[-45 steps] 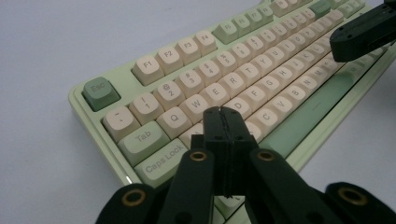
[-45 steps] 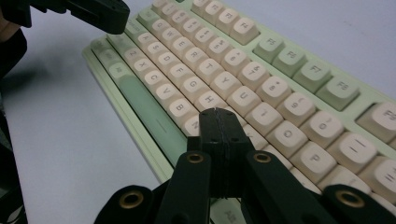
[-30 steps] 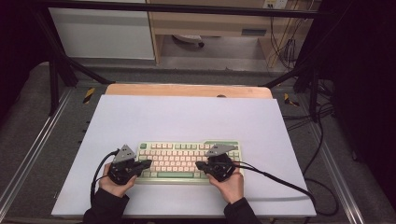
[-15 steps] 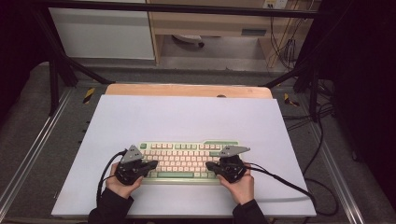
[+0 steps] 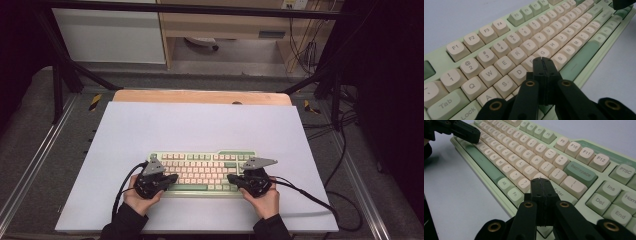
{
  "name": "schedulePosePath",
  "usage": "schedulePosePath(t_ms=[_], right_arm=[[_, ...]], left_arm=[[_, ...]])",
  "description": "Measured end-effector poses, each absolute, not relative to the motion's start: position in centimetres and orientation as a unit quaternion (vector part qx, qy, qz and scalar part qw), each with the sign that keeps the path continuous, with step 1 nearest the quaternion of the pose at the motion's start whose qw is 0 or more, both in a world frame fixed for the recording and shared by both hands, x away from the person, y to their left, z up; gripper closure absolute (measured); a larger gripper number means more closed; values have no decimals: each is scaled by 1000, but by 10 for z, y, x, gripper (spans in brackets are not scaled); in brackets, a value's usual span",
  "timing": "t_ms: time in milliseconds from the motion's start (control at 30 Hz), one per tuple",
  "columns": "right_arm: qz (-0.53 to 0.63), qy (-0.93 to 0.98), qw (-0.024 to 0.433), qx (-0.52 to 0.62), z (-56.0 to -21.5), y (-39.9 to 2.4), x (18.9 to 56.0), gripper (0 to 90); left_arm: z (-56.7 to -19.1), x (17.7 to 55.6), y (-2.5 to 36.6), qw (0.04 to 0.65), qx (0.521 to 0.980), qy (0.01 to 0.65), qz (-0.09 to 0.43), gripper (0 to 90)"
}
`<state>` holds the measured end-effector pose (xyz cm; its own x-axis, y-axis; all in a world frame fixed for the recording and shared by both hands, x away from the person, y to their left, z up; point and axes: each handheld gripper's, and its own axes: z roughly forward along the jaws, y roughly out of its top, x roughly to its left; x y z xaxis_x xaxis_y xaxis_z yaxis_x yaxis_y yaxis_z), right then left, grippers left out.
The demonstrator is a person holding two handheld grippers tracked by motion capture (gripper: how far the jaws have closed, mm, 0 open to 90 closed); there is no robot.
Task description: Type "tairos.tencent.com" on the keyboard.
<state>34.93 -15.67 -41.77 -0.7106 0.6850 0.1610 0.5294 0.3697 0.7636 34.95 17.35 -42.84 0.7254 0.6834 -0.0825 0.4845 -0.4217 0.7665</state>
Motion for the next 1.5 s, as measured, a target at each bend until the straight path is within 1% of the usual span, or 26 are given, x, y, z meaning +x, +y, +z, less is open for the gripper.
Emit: schedulePosePath(t_ms=[500,1067,1500], right_arm=[[420,824,89,370,-421,-156,349,900],[420,824,91,370,-421,-156,349,900],[420,824,92,369,-420,-156,349,900]], left_arm=[[-433,350,172,403,838,348,123,900],[-423,345,187,419,826,353,132,900],[-417,347,191,422,823,356,135,900]])
